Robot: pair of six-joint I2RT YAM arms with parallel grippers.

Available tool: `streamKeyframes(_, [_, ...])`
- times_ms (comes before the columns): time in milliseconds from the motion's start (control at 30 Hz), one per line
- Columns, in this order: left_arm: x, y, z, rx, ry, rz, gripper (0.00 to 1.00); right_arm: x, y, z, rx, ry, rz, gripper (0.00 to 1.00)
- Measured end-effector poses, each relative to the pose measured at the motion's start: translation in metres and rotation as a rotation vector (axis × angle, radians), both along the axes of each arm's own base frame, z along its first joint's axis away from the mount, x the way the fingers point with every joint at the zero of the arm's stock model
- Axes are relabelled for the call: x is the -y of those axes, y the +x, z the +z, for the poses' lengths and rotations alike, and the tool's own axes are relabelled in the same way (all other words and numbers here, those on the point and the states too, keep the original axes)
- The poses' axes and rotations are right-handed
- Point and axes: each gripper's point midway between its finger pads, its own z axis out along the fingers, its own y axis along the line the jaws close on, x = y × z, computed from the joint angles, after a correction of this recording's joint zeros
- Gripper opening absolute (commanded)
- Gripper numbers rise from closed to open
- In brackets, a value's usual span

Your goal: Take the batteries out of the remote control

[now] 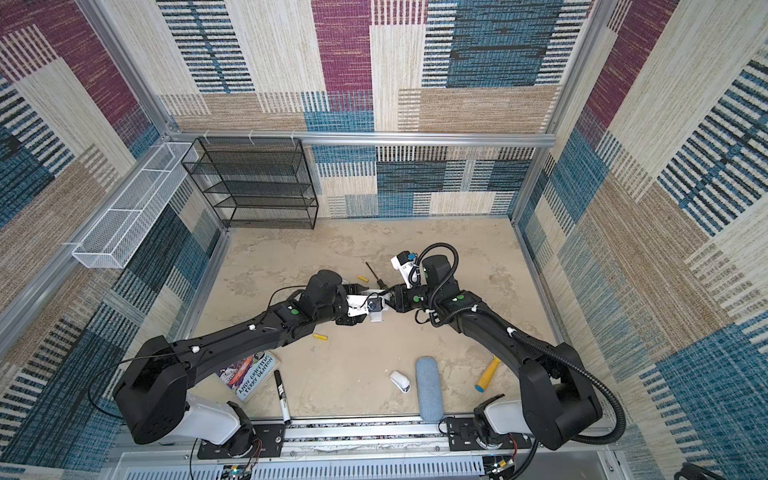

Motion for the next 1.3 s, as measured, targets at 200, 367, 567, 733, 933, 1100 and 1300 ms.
streamKeyframes(200, [-0.001,0.010,0.011,0.000,-0.026,0.040,0.97,-0.001,0.004,0.005,0.074,-0.024,0.024,0.10])
streamKeyframes(367, [-0.014,0.022,0.022,-0.040,-0.063,0.116,0.99,0.003,0.008,0.013,0.201,-0.082,0.028,0.11])
streamKeyframes(567, [-0.043,0.029,0.030,-0.105,-0.102,0.223,0.99,0.003,0.009,0.029,0.434,-0.179,0.061,0.12])
streamKeyframes(733, [-0.063,0.030,0.040,-0.163,-0.165,0.293,0.99,0.005,0.017,0.032,0.588,-0.285,0.080,0.13])
streamKeyframes(933, [-0.065,0.017,0.049,-0.213,-0.195,0.263,1.00,0.006,0.011,0.032,0.810,-0.397,0.141,0.13])
streamKeyframes(1100, [-0.064,0.014,0.044,-0.238,-0.173,0.242,0.99,0.005,0.007,0.037,0.972,-0.458,0.188,0.12])
streamKeyframes(1300, [-0.061,0.009,0.036,-0.204,-0.126,0.175,0.99,-0.002,-0.008,0.034,1.115,-0.499,0.278,0.12])
